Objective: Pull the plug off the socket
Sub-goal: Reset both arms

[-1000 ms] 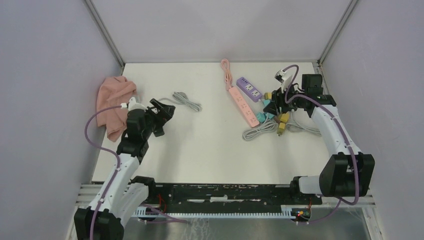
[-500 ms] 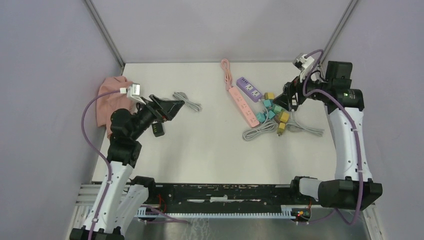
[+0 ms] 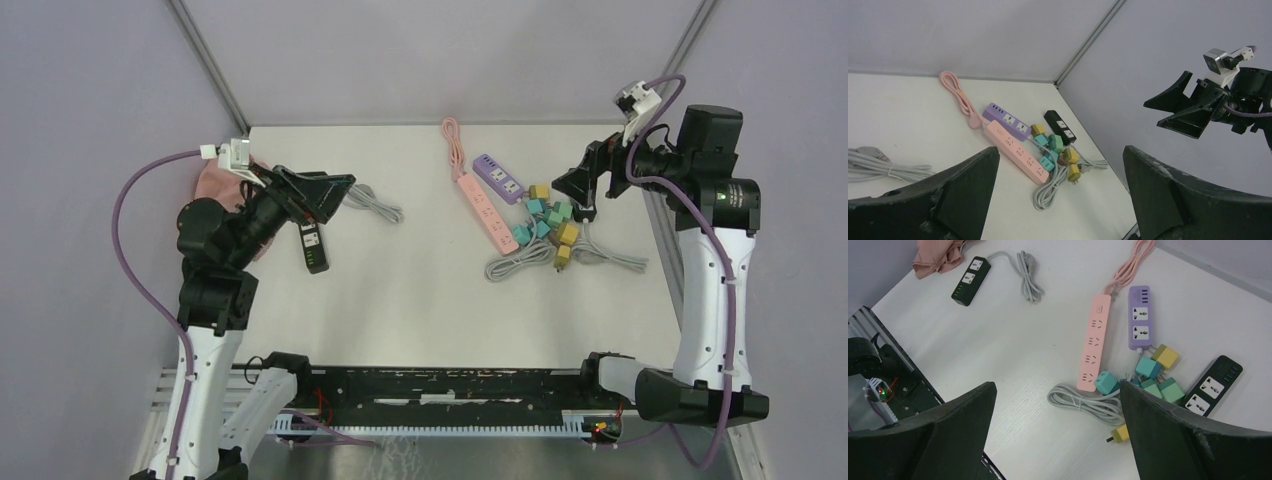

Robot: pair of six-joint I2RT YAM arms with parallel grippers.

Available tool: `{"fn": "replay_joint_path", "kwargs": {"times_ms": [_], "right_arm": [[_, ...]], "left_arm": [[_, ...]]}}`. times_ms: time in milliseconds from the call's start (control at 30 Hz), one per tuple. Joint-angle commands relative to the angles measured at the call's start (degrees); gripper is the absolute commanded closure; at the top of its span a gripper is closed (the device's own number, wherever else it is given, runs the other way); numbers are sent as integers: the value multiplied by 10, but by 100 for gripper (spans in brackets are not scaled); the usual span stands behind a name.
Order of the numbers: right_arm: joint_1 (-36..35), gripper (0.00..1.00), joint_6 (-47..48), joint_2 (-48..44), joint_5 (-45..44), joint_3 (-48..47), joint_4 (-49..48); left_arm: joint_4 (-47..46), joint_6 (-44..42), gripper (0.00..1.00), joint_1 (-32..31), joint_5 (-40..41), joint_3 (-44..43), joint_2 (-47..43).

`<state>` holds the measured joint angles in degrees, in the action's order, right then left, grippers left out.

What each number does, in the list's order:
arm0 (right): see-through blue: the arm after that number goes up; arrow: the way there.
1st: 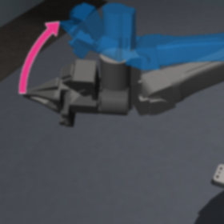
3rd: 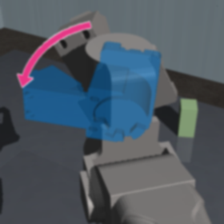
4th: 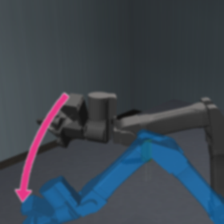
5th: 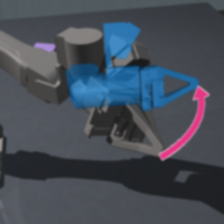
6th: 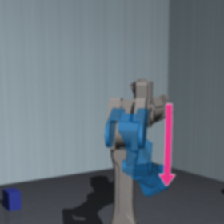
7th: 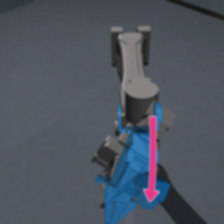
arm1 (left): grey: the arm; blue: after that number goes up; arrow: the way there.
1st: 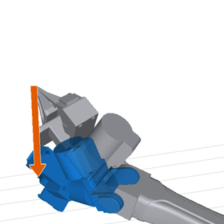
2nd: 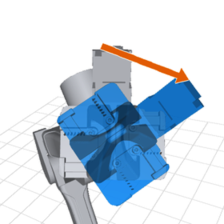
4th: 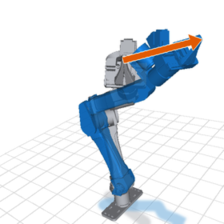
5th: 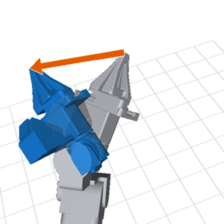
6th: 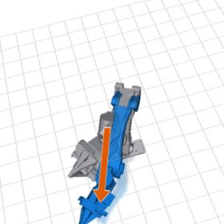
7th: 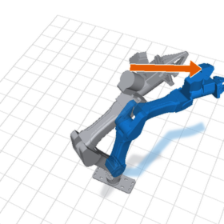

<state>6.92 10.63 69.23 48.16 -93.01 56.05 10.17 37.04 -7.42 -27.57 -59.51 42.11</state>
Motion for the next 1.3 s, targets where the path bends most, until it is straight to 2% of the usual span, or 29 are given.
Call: {"fn": "replay_joint_path", "kwargs": {"times_ms": [0, 200, 333, 767, 1267], "right_arm": [[2, 1, -39, -8, 6, -65, -3], [2, 1, -193, -21, -20, -89, -60], [2, 1, -252, -21, -43, -117, -66], [2, 1, -236, -18, -93, -174, -27], [3, 1, -217, -14, -94, -196, -4]], "left_arm": [[41, -43, 1, 2, 19, -69, 11], [57, -53, 1, 2, 6, -118, 28], [74, -61, 1, 2, 2, -141, 34], [99, -85, 1, 1, -14, -177, 61], [98, -108, 1, 2, -20, -184, 78]]}}
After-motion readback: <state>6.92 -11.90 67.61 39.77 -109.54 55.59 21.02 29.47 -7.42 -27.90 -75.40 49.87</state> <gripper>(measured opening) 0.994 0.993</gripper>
